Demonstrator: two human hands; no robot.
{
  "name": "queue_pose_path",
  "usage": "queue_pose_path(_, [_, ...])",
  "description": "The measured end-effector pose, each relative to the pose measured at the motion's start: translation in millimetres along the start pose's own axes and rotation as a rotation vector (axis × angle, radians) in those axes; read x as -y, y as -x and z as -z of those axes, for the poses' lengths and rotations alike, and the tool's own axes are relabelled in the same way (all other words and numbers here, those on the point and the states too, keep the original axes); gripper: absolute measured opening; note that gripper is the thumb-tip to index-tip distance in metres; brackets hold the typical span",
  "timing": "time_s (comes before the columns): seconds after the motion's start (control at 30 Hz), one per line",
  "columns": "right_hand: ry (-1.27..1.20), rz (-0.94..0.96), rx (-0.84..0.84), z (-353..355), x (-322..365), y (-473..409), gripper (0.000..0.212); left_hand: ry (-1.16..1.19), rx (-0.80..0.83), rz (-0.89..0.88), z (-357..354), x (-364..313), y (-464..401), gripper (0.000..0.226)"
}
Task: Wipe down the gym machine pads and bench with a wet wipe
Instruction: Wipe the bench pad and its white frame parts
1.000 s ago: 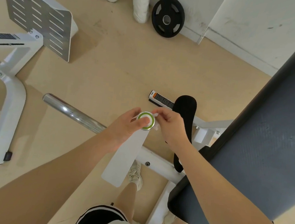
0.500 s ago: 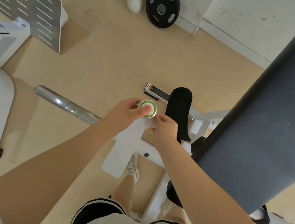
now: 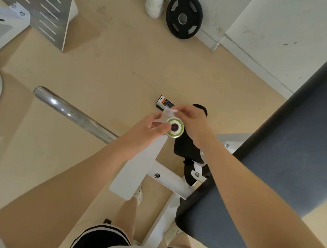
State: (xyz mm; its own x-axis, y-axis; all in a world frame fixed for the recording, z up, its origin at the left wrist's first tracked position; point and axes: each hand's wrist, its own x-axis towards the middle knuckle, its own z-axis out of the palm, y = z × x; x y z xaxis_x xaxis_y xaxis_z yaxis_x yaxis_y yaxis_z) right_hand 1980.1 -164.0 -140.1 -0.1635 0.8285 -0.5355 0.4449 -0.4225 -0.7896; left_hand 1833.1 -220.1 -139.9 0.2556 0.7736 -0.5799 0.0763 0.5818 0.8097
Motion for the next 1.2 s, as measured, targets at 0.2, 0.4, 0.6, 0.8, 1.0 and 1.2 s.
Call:
queue_pose_path(0.2, [0.203, -0.063, 0.494, 7, 39, -10, 0.015, 0.222, -0.215, 0.163, 19, 25, 15, 0.058])
queue_pose_path(0.4, [-0.341, -0.113, 0.040, 21, 56, 35, 0.025, 0.225, -0.088, 0.099, 9, 19, 26, 0.047])
queue_pose_path(0.6, [-0.730, -0.788, -0.254, -50, -20, 65, 0.029, 0.288, -0.084, 0.086, 2, 14, 25, 0.040])
queue_pose_path(0.8, [-1.181, -0.750, -0.262, -79, 3, 45, 0.018, 0.270, -0.215, 0.118, 31, 33, 39, 0.048])
queue_pose_path(1.0, [-1.240, -0.526, -0.208, -65, 22, 104, 0.014, 0.263, -0.307, -0.005, 26, 8, 55, 0.029])
queue_pose_path(1.2, [-0.798, -0.464, -0.341, 4, 30, 166, 0.004, -0.259, -0.306, -0.609, -26, -65, 83, 0.016])
